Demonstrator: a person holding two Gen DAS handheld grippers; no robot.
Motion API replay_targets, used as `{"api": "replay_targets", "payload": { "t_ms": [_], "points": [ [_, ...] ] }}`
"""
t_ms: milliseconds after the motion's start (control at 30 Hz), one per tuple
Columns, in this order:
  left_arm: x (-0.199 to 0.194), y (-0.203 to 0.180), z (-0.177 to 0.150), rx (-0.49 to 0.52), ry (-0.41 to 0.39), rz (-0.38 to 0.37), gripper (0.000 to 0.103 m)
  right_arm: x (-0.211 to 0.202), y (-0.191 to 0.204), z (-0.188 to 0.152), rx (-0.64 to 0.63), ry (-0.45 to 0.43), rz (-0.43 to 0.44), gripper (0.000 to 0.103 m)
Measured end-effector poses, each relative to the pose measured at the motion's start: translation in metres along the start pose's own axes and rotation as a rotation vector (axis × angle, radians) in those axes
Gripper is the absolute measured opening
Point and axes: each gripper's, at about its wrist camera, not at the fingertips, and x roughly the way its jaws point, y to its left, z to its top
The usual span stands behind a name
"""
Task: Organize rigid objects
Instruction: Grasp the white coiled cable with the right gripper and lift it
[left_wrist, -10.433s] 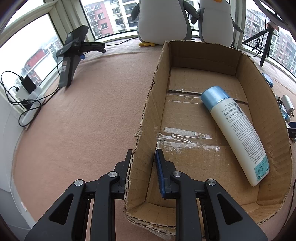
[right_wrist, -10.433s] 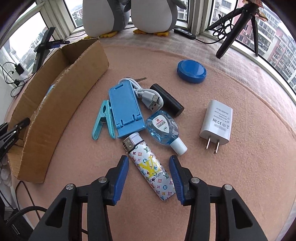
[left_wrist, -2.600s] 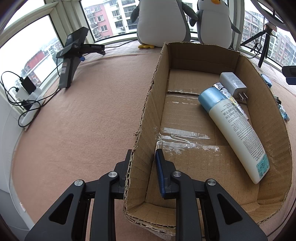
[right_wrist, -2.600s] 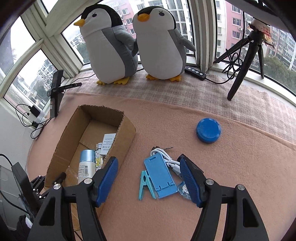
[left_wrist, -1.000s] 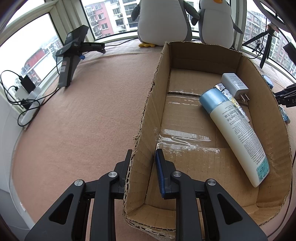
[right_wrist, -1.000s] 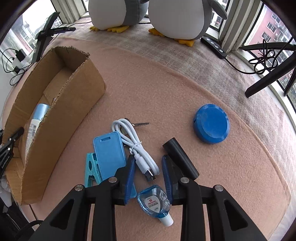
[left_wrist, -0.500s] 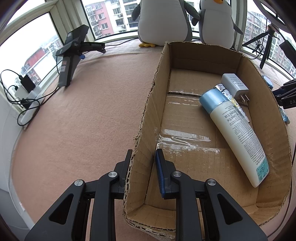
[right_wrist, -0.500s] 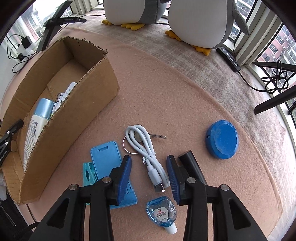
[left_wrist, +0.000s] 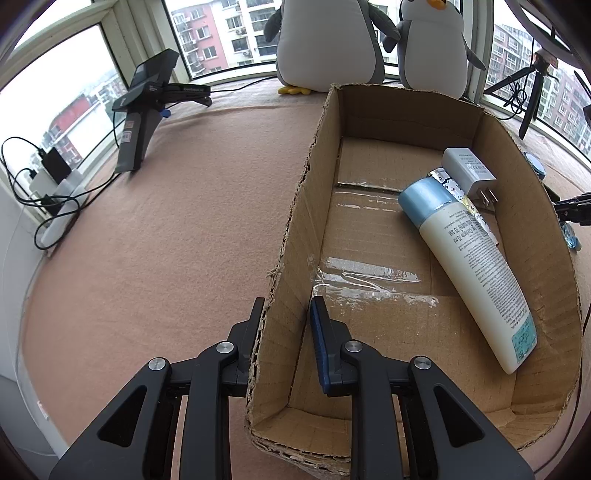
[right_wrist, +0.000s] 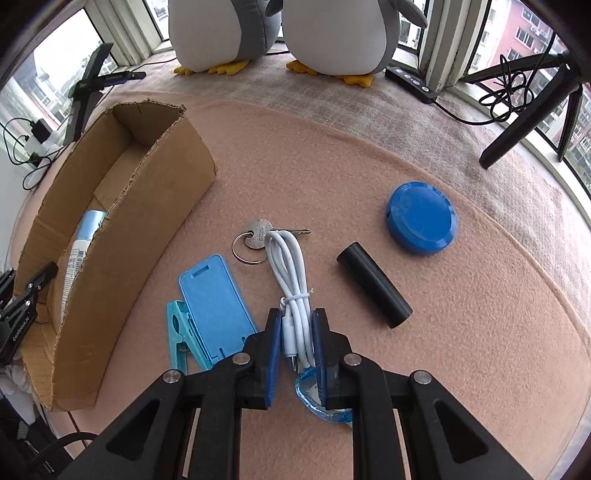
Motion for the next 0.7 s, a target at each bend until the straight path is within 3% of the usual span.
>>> {"api": "replay_targets", "payload": {
  "t_ms": [200,333,533,700],
  "points": [
    [0.0,0.0,0.0,-0.001,0.001,-0.002,0.02,-0.023,-0.011,-0.011,0.16,-0.101,0.061,0.014],
    [0.0,0.0,0.0,-0.004,0.001,-0.004,0.02,-0.043,0.005,-0.006,0.194,-0.163,0.105,0.014],
    [0.001,0.002,0.001,-0.021,0.005,-0.028,0.02,-0.065,0.054,0.008,0.167,-0.224,0.184,0.014],
    [0.001,0.004,0.002,-0.031,0.007,-0.045,0.02,-0.074,0.101,0.004,0.086,-0.22,0.251,0.014]
  ]
}}
